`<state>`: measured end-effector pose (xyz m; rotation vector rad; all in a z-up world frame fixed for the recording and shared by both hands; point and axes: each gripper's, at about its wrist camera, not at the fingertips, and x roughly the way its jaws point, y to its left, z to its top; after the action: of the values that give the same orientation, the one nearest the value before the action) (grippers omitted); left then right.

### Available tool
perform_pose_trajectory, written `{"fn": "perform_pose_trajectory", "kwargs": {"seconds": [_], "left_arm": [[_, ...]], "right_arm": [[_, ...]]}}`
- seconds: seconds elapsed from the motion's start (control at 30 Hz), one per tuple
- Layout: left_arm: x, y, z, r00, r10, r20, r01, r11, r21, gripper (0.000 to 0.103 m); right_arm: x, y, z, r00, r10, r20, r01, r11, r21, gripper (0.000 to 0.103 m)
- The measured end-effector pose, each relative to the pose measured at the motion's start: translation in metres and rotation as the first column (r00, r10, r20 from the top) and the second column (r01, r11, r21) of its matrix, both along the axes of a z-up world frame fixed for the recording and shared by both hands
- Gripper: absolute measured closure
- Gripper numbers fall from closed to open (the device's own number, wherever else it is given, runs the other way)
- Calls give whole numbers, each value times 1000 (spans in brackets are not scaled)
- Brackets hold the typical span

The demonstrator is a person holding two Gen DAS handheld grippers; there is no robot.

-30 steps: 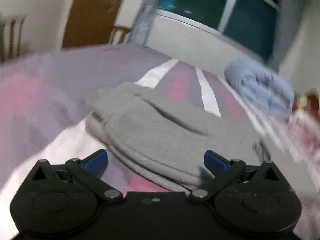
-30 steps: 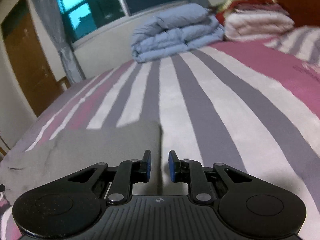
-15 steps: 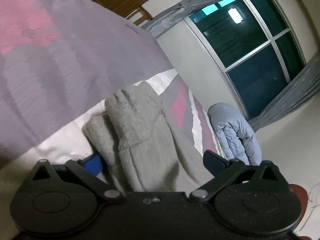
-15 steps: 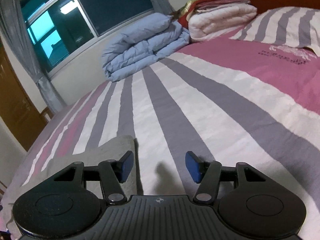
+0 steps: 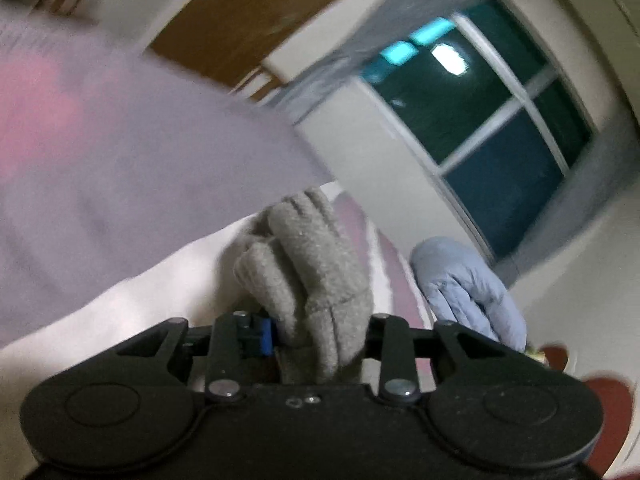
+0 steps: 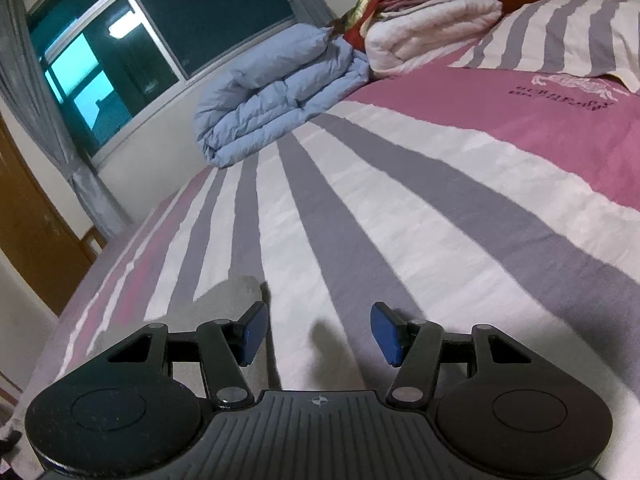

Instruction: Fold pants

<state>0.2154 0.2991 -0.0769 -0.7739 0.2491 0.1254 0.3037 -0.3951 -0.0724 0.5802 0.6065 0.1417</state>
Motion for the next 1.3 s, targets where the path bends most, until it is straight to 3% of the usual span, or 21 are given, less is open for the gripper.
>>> {"fn": "perform_pose_trajectory", "kwargs": {"seconds": [0.1,0.2,0.3,0.4,0.57,0.63,0.77,0.83,0.87,0.9,0.93,0.97,1.07,1.13,1.23,1.3], "left_arm": [[7,-42,40,996,-84,30,80,989,123,80],[25,-101,73,982,-188,37,173,953,249,80],[44,-167,84,956,-290,41,264,915,305,80],[61,-245,78,916,-401,-13,378,852,363,80],[65,-370,40,845,-510,-163,517,699,493,80],[59,-399,21,836,-510,-201,529,655,540,81],[41,-417,6,848,-491,-201,498,607,619,80],[43,-428,5,846,-475,-242,502,557,661,78],[45,-434,4,840,-475,-263,511,527,679,74],[46,-444,3,831,-478,-285,523,494,695,53],[43,-448,4,814,-507,-284,536,466,704,17],[37,-452,7,800,-540,-262,539,454,710,5],[20,-449,16,798,-567,-205,510,454,731,11],[14,-434,25,818,-547,-177,487,495,720,14],[-2,-390,39,872,-477,-112,404,571,715,11],[-15,-351,44,905,-417,-87,347,603,718,11]], "right_arm": [[2,-12,7,1000,-9,23,9,1000,28,46],[5,-28,14,999,-20,39,17,998,56,46],[1,-44,21,998,-17,67,13,997,70,46],[-5,-67,25,995,-27,99,20,998,63,46],[-15,-111,21,990,-110,86,110,994,7,46],[-21,-128,15,988,-140,68,139,990,16,46],[-36,-151,2,983,-177,40,176,984,33,46],[-41,-158,-2,981,-191,28,189,981,46,46],[-42,-160,-5,980,-196,21,194,979,57,46],[-43,-161,-7,980,-199,14,198,978,69,46],[-44,-160,-9,980,-201,3,200,976,83,46],[-45,-160,-10,980,-201,-4,201,975,91,46],[-50,-156,-7,982,-190,-7,190,977,95,46],[-54,-152,-2,983,-182,-4,182,979,94,46],[-60,-138,6,990,-141,8,140,984,108,46],[-60,-122,11,997,-78,14,75,987,145,46]]}}
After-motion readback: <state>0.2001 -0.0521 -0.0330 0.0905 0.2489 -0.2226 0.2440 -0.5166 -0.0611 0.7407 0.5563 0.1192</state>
